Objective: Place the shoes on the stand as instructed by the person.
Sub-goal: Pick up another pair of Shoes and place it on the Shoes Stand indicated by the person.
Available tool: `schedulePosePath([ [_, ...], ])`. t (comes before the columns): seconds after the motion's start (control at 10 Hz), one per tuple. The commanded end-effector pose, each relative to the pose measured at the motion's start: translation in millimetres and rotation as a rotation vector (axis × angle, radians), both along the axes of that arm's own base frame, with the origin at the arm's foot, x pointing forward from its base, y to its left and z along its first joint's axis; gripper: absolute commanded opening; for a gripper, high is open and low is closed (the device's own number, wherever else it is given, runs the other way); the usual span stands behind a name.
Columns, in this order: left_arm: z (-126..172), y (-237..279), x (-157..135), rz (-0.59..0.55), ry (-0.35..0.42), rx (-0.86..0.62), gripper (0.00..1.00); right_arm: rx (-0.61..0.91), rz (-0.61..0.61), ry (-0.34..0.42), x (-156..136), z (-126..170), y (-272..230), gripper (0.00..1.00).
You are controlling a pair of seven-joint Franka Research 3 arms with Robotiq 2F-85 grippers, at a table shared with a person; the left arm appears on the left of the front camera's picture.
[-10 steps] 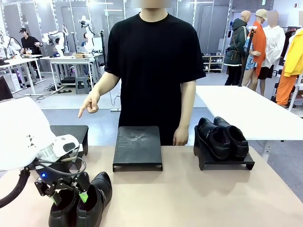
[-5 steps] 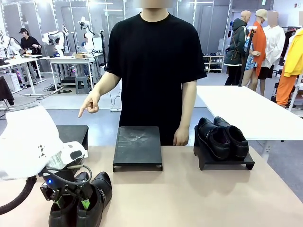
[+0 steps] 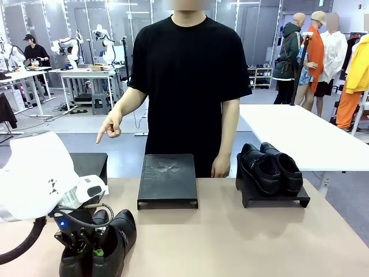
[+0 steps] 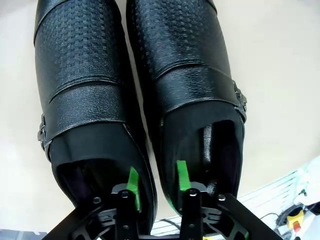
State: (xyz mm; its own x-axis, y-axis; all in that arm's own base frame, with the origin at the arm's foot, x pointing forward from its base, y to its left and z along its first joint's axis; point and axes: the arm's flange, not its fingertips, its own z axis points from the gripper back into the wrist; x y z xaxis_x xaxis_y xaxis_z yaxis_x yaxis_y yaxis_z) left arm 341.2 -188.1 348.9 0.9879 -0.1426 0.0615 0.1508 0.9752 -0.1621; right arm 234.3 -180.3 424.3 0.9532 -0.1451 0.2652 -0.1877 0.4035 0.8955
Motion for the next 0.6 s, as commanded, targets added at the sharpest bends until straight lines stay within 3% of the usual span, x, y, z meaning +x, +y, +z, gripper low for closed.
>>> schedulePosePath([
  [0.0,-10.7,5.4,-13.9,0.0,-0.026,0.008,0.0,0.007,-0.013,0.001,1.1,3.1,0.3,1.0],
  [0.3,5.1,1.8,-12.6,-0.004,-0.057,-0.005,0.0,0.007,-0.013,0.001,1.1,3.1,0.3,1.0],
  [0.5,48.2,2.8,-12.8,0.004,-0.134,0.017,0.0,0.007,-0.013,0.001,1.1,3.1,0.3,1.0],
])
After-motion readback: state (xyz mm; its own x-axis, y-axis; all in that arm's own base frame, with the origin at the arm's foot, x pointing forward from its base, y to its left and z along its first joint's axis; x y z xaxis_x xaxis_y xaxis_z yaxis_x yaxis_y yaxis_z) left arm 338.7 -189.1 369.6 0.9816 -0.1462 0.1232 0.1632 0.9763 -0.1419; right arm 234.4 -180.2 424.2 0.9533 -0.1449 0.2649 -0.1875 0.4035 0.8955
